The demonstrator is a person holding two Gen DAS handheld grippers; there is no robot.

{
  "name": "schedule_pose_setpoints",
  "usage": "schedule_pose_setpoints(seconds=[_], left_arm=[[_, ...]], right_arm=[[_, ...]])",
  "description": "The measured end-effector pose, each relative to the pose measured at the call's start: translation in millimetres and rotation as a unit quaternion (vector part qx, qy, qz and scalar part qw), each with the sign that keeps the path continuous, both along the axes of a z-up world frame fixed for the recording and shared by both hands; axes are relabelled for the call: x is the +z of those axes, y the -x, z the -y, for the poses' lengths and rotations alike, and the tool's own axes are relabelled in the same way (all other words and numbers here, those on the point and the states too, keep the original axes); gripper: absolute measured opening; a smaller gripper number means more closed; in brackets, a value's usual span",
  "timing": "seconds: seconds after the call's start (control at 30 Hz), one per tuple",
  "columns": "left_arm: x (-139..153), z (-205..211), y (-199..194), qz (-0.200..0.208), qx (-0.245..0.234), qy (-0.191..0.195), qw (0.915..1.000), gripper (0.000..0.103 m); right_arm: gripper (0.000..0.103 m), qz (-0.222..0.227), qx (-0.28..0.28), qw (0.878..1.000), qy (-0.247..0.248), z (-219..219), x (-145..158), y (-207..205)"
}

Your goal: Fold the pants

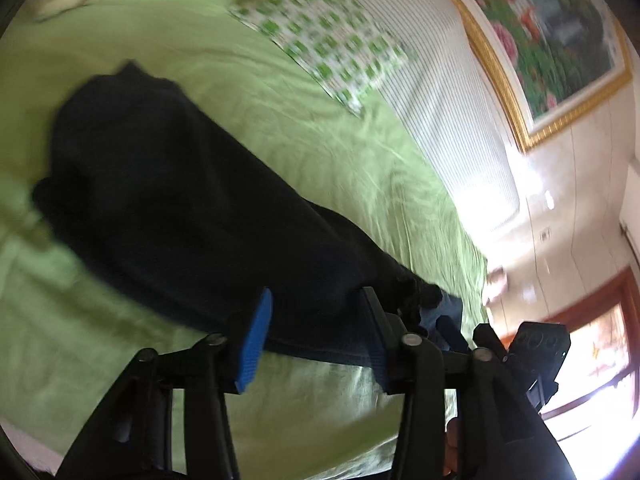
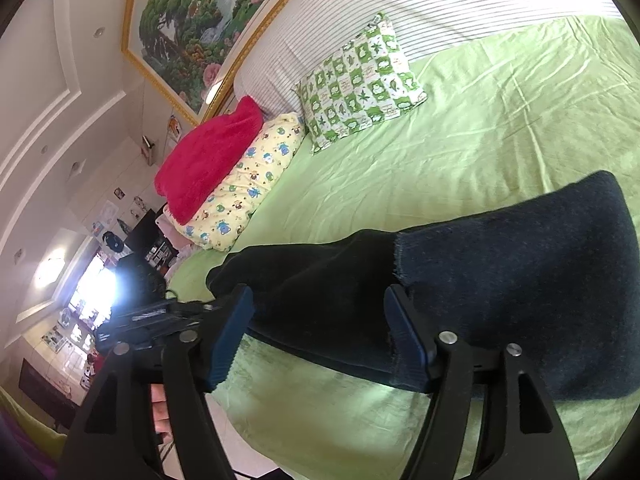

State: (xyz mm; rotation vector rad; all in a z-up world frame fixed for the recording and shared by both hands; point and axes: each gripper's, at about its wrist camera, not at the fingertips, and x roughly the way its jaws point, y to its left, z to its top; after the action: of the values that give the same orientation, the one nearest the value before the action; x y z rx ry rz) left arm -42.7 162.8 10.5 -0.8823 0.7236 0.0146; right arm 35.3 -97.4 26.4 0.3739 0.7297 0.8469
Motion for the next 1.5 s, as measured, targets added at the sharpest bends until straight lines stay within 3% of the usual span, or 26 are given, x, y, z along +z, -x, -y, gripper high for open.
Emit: schedule_pose_setpoints(seconds=[0.13,0.23,0.4,0.53,0.67,1.13,1.27,1.37,1.5], left_arm=[[-3,-11,23,-0.004,0.040,0.012,0.9991,0.045],[-9,-24,41,-0.006,0.077,0.028,0.9966,0.053],[-12,-47,59,-0.012,0.128,0.034,0.9911,0.054],[-16,-60,63,-0.019,0.139,0.040,0.9893,0.054],[-23,-68,64,-0.027,0.154,0.052,0.9864,0.061],[-32,-78,56,-0.047,0.195,0.077,0.9767,0.062],[-34,-80,56,-0.050,0.212,0.075,0.9731,0.072],[-32,-81,52,-0.058,0.218,0.057,0.9724,0.072],[-39,-84,43,-0.065,0.219,0.073,0.9708,0.072]], right_arm=[[0.071,0.002,0.022,1.000,0.015,-14,1,-4],[0.071,0.006,0.040,0.999,0.030,-28,4,-9],[0.071,0.004,0.062,0.998,0.031,-44,10,-19],[0.072,0.007,0.077,0.996,0.033,-57,15,-27],[0.072,0.008,0.095,0.995,0.041,-74,18,-37],[0.072,-0.019,0.183,0.980,0.073,-145,20,-82],[0.072,-0.026,0.213,0.973,0.086,-174,19,-96],[0.072,-0.031,0.243,0.964,0.101,-199,14,-106],[0.072,-0.046,0.295,0.946,0.128,-238,3,-126]])
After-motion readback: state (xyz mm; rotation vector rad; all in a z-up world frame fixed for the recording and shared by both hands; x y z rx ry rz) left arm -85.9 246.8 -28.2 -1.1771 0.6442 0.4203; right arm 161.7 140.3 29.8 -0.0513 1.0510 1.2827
